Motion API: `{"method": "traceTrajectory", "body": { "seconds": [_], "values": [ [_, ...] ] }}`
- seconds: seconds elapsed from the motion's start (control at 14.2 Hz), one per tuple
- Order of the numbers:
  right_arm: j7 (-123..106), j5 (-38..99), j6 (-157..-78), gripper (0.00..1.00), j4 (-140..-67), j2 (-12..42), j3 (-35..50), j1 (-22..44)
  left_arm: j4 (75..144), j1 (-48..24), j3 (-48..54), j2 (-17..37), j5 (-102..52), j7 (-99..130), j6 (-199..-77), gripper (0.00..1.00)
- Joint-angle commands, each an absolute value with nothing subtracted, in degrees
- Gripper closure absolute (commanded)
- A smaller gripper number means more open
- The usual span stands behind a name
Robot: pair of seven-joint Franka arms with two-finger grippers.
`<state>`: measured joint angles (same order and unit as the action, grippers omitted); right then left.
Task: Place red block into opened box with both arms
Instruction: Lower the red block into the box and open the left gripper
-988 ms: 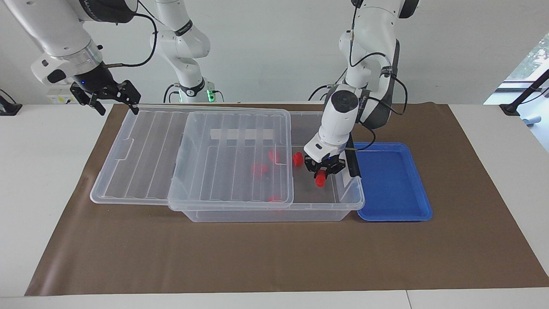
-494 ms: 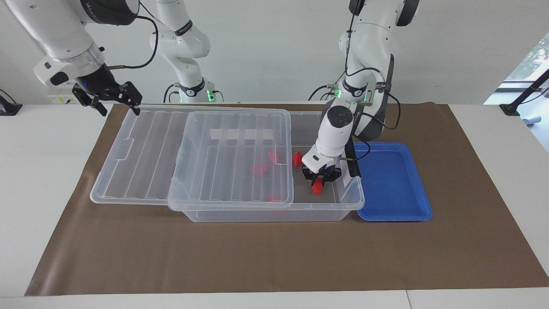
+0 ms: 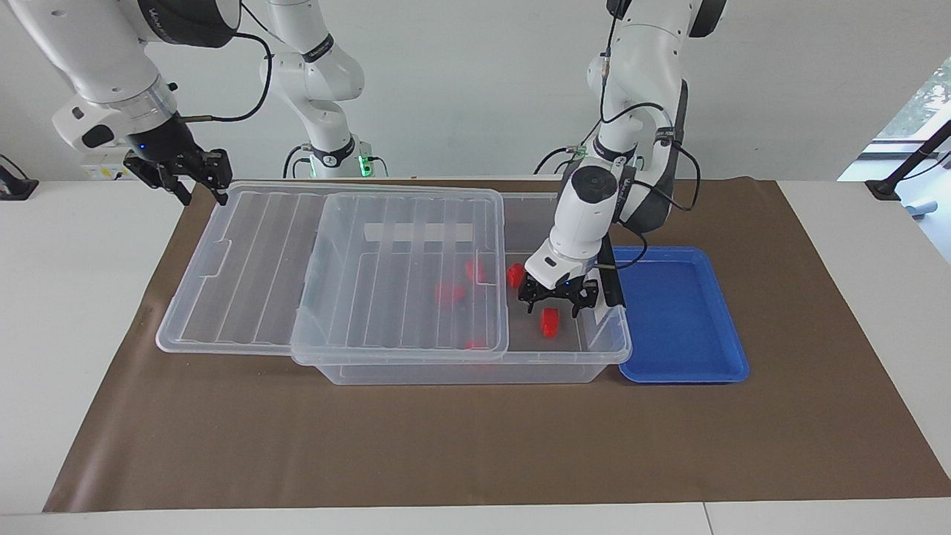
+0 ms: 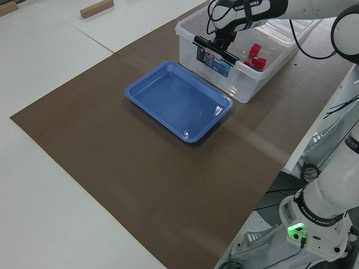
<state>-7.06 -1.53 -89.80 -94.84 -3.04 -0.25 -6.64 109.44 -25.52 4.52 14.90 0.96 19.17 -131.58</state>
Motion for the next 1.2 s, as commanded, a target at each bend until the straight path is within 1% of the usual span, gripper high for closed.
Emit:
{"method": "traceTrajectory", "body": {
  "seconds": [0.0,0.07,0.28,0.49,0.71,0.85,0.92,1.13],
  "values": [
    [-14.14,-2.11,-95.17,1.0,-100.97,-6.32,-0.26,-9.58,110.48,-26.28,3.96,9.15,2.02,20.57,-126.49,0.0],
    [-14.24,-2.2,-96.4,1.0,-102.12,-6.85,-0.35,-9.75,110.39,-26.28,3.96,7.84,2.02,20.57,-124.73,0.0],
    [-14.85,-2.81,-99.92,1.0,-104.31,-6.33,-0.35,-13.53,110.21,-26.02,3.87,3.27,1.76,20.39,-119.9,0.0],
    [-14.85,-2.9,-100.54,1.0,-105.9,-6.85,-0.44,-13.71,110.39,-24.27,3.34,-1.04,1.76,19.6,-115.07,0.0],
    [-16.25,-3.25,-106.68,1.0,-110.73,-6.94,-0.44,-15.81,110.48,-19.0,3.34,-1.67,1.76,19.16,-113.82,0.0],
    [-21.77,-3.16,-109.41,1.0,-111.44,-5.98,-0.44,-18.18,110.74,-14.44,3.25,-1.58,1.76,16.98,-114.78,0.0],
    [-22.23,-3.16,-110.38,1.0,-112.05,-5.28,-0.44,-18.8,110.48,-11.63,3.34,-1.32,1.76,12.87,-115.05,0.0],
    [-21.28,-3.08,-111.97,1.0,-113.46,-3.96,-0.44,-18.9,108.64,-7.48,3.25,-0.71,1.58,6.34,-113.13,0.0]
  ]
}}
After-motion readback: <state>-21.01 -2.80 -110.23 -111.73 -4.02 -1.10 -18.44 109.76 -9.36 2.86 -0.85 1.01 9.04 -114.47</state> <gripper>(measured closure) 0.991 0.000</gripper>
